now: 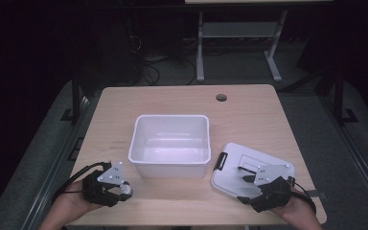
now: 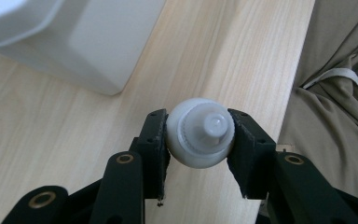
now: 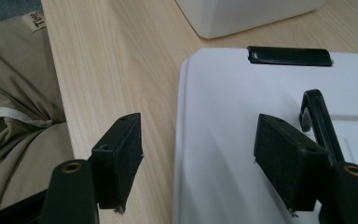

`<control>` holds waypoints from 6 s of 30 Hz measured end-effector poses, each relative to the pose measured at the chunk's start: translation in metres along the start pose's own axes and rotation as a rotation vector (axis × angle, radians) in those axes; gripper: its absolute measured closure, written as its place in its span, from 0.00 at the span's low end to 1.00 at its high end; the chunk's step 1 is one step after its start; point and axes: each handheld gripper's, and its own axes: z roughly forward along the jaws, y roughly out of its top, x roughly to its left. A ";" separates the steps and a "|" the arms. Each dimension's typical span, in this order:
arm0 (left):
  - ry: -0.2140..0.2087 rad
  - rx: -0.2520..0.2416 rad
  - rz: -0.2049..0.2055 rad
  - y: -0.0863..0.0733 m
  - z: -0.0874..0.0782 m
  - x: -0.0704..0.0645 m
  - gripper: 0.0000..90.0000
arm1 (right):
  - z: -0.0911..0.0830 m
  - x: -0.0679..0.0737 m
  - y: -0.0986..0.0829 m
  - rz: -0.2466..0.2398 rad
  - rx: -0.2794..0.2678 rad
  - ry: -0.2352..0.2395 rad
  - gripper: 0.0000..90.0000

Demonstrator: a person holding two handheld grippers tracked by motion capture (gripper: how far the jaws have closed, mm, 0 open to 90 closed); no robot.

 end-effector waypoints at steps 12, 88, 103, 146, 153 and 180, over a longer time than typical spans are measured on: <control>0.020 -0.023 -0.001 0.008 -0.025 0.004 0.67 | 0.001 0.000 0.000 0.001 0.003 0.000 0.35; 0.041 -0.096 -0.037 0.074 -0.066 0.056 0.67 | -0.005 0.000 0.000 0.021 -0.020 -0.001 0.35; 0.035 -0.085 -0.046 0.083 -0.053 0.065 0.67 | -0.006 -0.001 -0.001 0.013 -0.026 -0.003 0.35; 0.024 -0.027 -0.080 0.088 -0.017 0.076 0.67 | -0.007 -0.002 -0.002 0.013 -0.024 -0.005 0.34; 0.013 -0.026 -0.087 0.087 -0.013 0.078 0.67 | -0.006 -0.002 -0.002 0.012 -0.021 0.001 0.34; 0.031 -0.022 -0.123 0.080 0.010 0.084 0.67 | -0.003 -0.002 -0.003 0.014 -0.012 0.010 0.34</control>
